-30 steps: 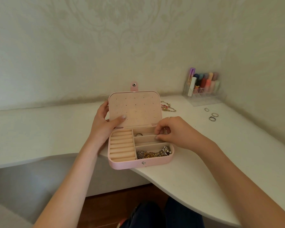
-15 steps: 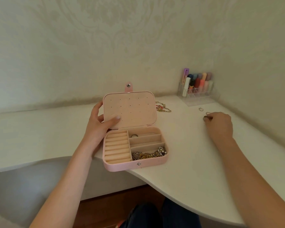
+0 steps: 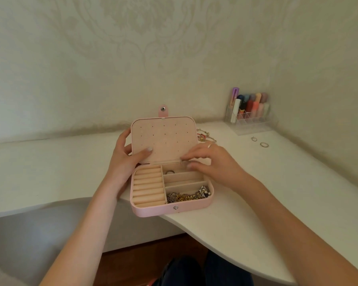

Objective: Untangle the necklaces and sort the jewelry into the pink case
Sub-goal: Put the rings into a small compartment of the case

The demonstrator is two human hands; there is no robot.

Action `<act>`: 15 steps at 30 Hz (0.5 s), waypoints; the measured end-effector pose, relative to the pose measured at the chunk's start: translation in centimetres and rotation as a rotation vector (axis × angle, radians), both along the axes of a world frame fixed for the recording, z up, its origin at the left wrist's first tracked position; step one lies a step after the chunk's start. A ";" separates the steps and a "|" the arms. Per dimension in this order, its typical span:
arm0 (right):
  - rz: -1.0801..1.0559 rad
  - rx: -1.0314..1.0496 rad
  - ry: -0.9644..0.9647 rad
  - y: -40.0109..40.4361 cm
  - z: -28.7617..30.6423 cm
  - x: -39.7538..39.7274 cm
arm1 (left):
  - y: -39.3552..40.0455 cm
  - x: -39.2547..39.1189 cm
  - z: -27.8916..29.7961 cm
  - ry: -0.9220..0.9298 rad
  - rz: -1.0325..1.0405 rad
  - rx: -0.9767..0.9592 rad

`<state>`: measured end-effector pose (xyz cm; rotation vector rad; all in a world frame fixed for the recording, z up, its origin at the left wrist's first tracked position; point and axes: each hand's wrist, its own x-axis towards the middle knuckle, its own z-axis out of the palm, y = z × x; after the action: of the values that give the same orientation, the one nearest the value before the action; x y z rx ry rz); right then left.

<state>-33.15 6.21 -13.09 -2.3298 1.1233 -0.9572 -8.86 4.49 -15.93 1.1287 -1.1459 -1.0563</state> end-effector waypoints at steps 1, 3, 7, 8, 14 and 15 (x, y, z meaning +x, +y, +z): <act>0.040 0.012 0.025 -0.2 -0.4 0.1 | 0.0 0.0 0.0 -0.002 0.002 -0.001; 0.059 0.064 0.009 -0.4 -0.8 0.0 | 0.0 0.0 0.0 -0.005 0.005 -0.001; -0.084 0.113 -0.142 -0.7 -0.4 -0.9 | 0.1 0.0 0.0 0.005 0.004 0.006; -0.159 0.079 -0.184 -1.1 -0.3 -1.6 | 0.1 0.0 0.0 0.008 0.002 0.007; -0.893 -0.143 0.036 -3.5 -1.7 -10.5 | 0.1 0.1 -0.1 -0.003 0.006 0.005; -0.971 -0.095 0.092 -3.5 -2.2 -11.6 | 0.1 0.1 -0.1 0.000 0.005 0.004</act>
<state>-44.71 2.69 -15.33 -1.8418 2.3717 -1.2008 -8.74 4.57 -16.03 1.1342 -1.1405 -1.0555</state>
